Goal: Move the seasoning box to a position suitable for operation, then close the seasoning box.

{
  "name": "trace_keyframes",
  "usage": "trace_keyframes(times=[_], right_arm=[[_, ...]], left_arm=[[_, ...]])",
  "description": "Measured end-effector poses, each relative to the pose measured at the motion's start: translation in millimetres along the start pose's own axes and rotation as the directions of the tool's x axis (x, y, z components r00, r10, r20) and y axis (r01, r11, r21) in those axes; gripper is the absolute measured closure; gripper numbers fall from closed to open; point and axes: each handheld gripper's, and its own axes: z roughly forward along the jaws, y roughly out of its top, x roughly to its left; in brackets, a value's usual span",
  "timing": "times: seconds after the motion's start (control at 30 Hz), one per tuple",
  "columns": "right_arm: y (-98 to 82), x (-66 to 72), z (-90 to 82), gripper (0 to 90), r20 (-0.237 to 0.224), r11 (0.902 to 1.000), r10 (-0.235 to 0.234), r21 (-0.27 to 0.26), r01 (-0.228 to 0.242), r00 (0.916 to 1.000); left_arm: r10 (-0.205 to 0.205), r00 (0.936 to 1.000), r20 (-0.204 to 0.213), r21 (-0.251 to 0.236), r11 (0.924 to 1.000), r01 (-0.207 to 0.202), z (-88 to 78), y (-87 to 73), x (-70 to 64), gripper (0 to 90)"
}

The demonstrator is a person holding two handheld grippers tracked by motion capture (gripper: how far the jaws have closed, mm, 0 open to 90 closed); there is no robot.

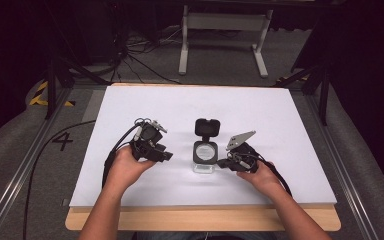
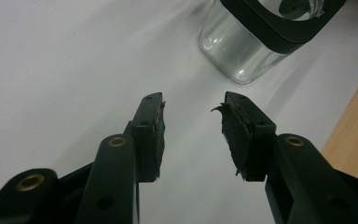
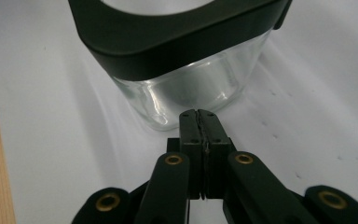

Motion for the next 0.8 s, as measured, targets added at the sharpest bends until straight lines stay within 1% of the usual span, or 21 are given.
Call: trace_keyframes(times=[0.13,0.17,0.2,0.23,0.27,0.3,0.33,0.37,0.4,0.47,0.5,0.53,0.6,0.63,0.67,0.73,0.77,0.8], right_arm=[[0.6,-3.9,-13.5,89.4,0.034,0.9991,0.022,-0.037,-0.020,0.9992],[0.9,-5.2,-16.8,89.4,0.039,0.9986,0.024,-0.047,-0.022,0.9990],[1.7,-6.6,-21.5,89.4,0.044,0.9979,0.034,-0.057,-0.032,0.9984],[2.6,-8.7,-26.1,89.4,0.046,0.9967,0.044,-0.070,-0.041,0.9979],[3.9,-10.9,-30.9,89.4,0.042,0.9950,0.056,-0.085,-0.052,0.9976],[6.0,-13.5,-36.5,89.4,0.039,0.9927,0.065,-0.105,-0.061,0.9971],[7.9,-14.7,-40.4,89.4,0.046,0.9916,0.066,-0.115,-0.060,0.9968],[7.9,-14.7,-40.4,89.4,0.046,0.9916,0.066,-0.115,-0.060,0.9968],[12.8,-15.6,-47.9,89.4,0.056,0.9905,0.066,-0.125,-0.059,0.9962],[14.5,-15.8,-49.9,89.4,0.060,0.9905,0.063,-0.126,-0.055,0.9962],[16.8,-16.3,-52.2,89.4,0.064,0.9907,0.057,-0.127,-0.049,0.9963],[19.6,-16.9,-55.0,89.4,0.064,0.9905,0.058,-0.128,-0.049,0.9963],[25.3,-17.8,-60.0,89.4,0.067,0.9909,0.053,-0.127,-0.044,0.9964],[28.6,-18.0,-63.0,89.4,0.072,0.9907,0.049,-0.130,-0.039,0.9962],[31.3,-18.2,-65.4,89.4,0.073,0.9904,0.045,-0.134,-0.035,0.9963],[37.7,-19.5,-70.2,89.4,0.077,0.9901,0.041,-0.137,-0.030,0.9962],[41.2,-20.4,-72.7,89.4,0.073,0.9896,0.045,-0.140,-0.034,0.9963],[41.2,-20.4,-72.7,89.4,0.073,0.9896,0.045,-0.140,-0.034,0.9963]], left_arm=[[0.012,0.9998,0.015,0.011,0.9999,-0.013,1.5,1.6,-3.7,61.2],[0.026,0.9994,0.021,0.017,0.9995,-0.027,2.1,2.0,-4.2,62.0],[0.030,0.9993,0.021,0.022,0.9993,-0.030,2.3,2.1,-5.5,63.3],[0.027,0.9993,0.026,0.014,0.9995,-0.028,3.4,1.5,-7.1,64.6],[0.029,0.9991,0.032,0.025,0.9993,-0.030,2.5,1.2,-8.6,65.6],[0.035,0.9989,0.032,0.019,0.9992,-0.036,2.4,1.1,-9.5,66.5],[0.033,0.9988,0.037,0.014,0.9993,-0.034,1.9,1.0,-10.6,67.7],[0.033,0.9988,0.037,0.014,0.9993,-0.034,1.9,1.0,-10.6,68.6],[0.038,0.9984,0.041,0.004,0.9993,-0.038,0.9,1.0,-12.3,69.7],[0.041,0.9982,0.044,0.007,0.9991,-0.042,0.1,1.2,-13.6,72.6],[0.046,0.9973,0.057,-0.006,0.9989,-0.046,0.7,0.8,-15.4,72.6],[0.059,0.9957,0.071,0.000,0.9982,-0.059,-0.1,1.1,-16.6,75.6],[0.080,0.9908,0.109,-0.009,0.9968,-0.080,0.5,1.5,-20.3,81.2],[0.086,0.9891,0.120,-0.024,0.9962,-0.083,1.7,1.4,-21.4,83.7],[0.085,0.9875,0.132,-0.028,0.9962,-0.082,2.4,1.4,-22.7,85.8],[0.083,0.9869,0.138,-0.035,0.9963,-0.079,4.0,2.4,-23.5,88.2],[0.083,0.9869,0.138,-0.035,0.9963,-0.079,4.0,2.4,-23.5,89.4],[0.077,0.9861,0.147,-0.056,0.9960,-0.069,6.1,2.3,-22.8,89.4]])
